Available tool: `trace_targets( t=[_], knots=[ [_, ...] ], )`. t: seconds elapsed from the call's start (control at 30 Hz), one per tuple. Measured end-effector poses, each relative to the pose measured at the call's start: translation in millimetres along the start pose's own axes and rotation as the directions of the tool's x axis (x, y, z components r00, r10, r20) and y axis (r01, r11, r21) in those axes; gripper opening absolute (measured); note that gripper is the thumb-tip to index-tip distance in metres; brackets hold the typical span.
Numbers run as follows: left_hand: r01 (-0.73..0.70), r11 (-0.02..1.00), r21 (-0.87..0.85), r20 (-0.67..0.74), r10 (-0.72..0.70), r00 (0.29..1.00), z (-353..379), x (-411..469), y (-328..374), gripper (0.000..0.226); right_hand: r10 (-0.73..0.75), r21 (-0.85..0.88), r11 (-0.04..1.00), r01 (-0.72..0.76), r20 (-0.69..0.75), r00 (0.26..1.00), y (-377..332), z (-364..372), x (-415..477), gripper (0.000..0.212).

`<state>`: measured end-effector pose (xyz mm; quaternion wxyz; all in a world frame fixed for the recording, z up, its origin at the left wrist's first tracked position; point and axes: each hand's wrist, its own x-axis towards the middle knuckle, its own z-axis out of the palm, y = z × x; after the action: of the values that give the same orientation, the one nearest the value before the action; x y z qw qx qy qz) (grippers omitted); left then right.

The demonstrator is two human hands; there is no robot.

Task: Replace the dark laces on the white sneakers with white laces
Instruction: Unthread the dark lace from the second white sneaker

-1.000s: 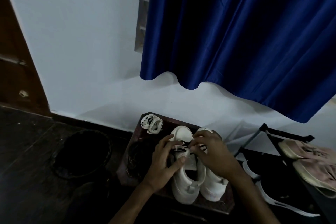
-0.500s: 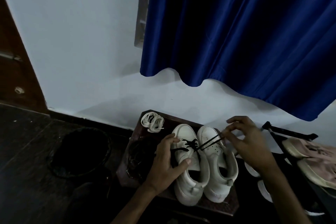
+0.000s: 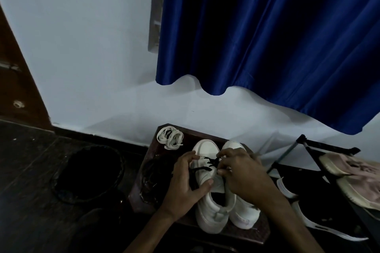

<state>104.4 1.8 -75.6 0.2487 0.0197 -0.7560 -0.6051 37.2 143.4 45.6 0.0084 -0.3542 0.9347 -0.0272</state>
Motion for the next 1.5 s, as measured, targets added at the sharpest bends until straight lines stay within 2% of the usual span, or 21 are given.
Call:
trace_targets(
  t=[0.07, 0.13, 0.17, 0.2, 0.23, 0.3, 0.4, 0.47, 0.57, 0.7, 0.77, 0.83, 0.9, 0.97, 1.0, 1.07, 1.17, 1.27, 1.5],
  knots=[
    [-0.005, 1.0, -0.003, -0.003, 0.005, 1.0, 0.5, -0.5, -1.6, 0.065, -0.021, 0.102, 0.995, 0.025, -0.04, 0.999, 8.1, -2.2, 0.5, 0.01],
    [-0.015, 1.0, -0.003, -0.011, 0.015, 1.0, 0.1, -0.4, -2.2, 0.064, 0.11, 0.272, 0.96, -0.06, -0.172, 0.979, 30.2, -13.8, 1.4, 0.015],
    [-0.023, 1.0, 0.002, -0.016, 0.023, 1.0, 0.5, 0.0, -1.9, 0.062, 0.208, 0.348, 0.931, -0.112, -0.254, 0.945, 45.0, -21.8, -0.2, 0.015],
    [-0.029, 1.0, 0.008, -0.019, 0.03, 0.999, 0.9, 0.2, -1.9, 0.061, 0.286, 0.366, 0.916, -0.162, -0.314, 0.905, 58.0, -29.2, -2.7, 0.012],
    [-0.033, 0.999, 0.011, -0.021, 0.033, 0.999, 1.3, 0.2, -1.7, 0.06, 0.317, 0.311, 0.926, -0.213, -0.337, 0.887, 67.8, -33.6, -4.0, 0.009],
    [-0.033, 0.999, 0.007, -0.017, 0.033, 0.999, 1.5, -0.6, -1.9, 0.059, 0.291, 0.204, 0.948, -0.244, -0.244, 0.925, 70.5, -30.4, -3.6, 0.007],
    [-0.026, 1.0, 0.002, -0.012, 0.026, 1.0, 1.3, -0.3, -2.2, 0.062, 0.129, 0.257, 0.961, -0.098, -0.106, 0.986, 38.0, -16.8, -3.1, 0.024],
    [-0.014, 1.0, -0.006, -0.007, 0.014, 1.0, 1.5, 0.0, -0.9, 0.065, 0.024, 0.188, 0.982, -0.015, -0.048, 0.999, 18.2, -8.5, -1.5, 0.026],
    [-0.009, 1.0, -0.004, -0.009, 0.009, 1.0, 1.5, -1.2, 0.7, 0.067, 0.021, 0.03, 0.999, -0.023, 0.044, 0.999, 2.6, 1.5, 0.7, 0.022],
    [0.0, 1.0, -0.011, -0.009, 0.0, 1.0, 0.3, -2.2, 0.9, 0.066, 0.003, -0.113, 0.994, -0.003, -0.007, 1.0, -5.2, 9.3, 0.3, 0.015],
    [-0.006, 1.0, -0.016, -0.013, 0.005, 1.0, 0.8, -2.3, 0.3, 0.062, -0.015, -0.055, 0.998, 0.013, -0.046, 0.999, -2.4, 5.0, -2.1, 0.008],
    [-0.007, 0.999, -0.033, -0.018, 0.007, 1.0, 0.9, -2.2, -0.1, 0.057, 0.057, 0.021, 0.998, -0.054, -0.166, 0.984, 13.3, -8.5, -5.2, 0.003],
    [-0.015, 0.999, -0.041, -0.013, 0.015, 1.0, 1.0, -1.4, -1.1, 0.052, 0.196, 0.082, 0.98, -0.179, -0.325, 0.925, 38.7, -27.3, -7.3, 0.01],
    [-0.03, 0.999, -0.043, -0.008, 0.029, 1.0, 1.0, -1.3, -2.2, 0.048, 0.317, 0.222, 0.945, -0.24, -0.445, 0.838, 60.5, -45.6, -7.7, 0.018],
    [-0.037, 0.998, -0.046, -0.007, 0.036, 0.999, 1.0, -1.4, -2.1, 0.047, 0.353, 0.299, 0.925, -0.233, -0.455, 0.818, 66.1, -51.0, -6.2, 0.018],
    [-0.047, 0.998, -0.048, -0.003, 0.046, 0.999, 1.0, -1.1, -0.2, 0.046, 0.379, 0.385, 0.895, -0.227, -0.387, 0.84, 65.0, -51.2, -0.9, 0.013],
    [-0.057, 0.997, -0.05, -0.001, 0.057, 0.998, 1.5, -0.8, 1.0, 0.044, 0.349, 0.306, 0.917, -0.255, -0.311, 0.884, 58.1, -31.0, 5.5, 0.009],
    [-0.049, 0.997, -0.053, 0.007, 0.049, 0.999, 1.8, -1.5, 2.1, 0.044, 0.349, 0.197, 0.933, -0.302, -0.28, 0.894, 54.0, -2.8, 7.4, 0.01],
    [-0.032, 0.999, -0.031, -0.016, 0.031, 0.999, -0.3, -3.4, 6.0, 0.042, 0.346, 0.289, 0.923, -0.255, -0.33, 0.878, 42.7, 29.5, 6.5, 0.009]
  ],
)
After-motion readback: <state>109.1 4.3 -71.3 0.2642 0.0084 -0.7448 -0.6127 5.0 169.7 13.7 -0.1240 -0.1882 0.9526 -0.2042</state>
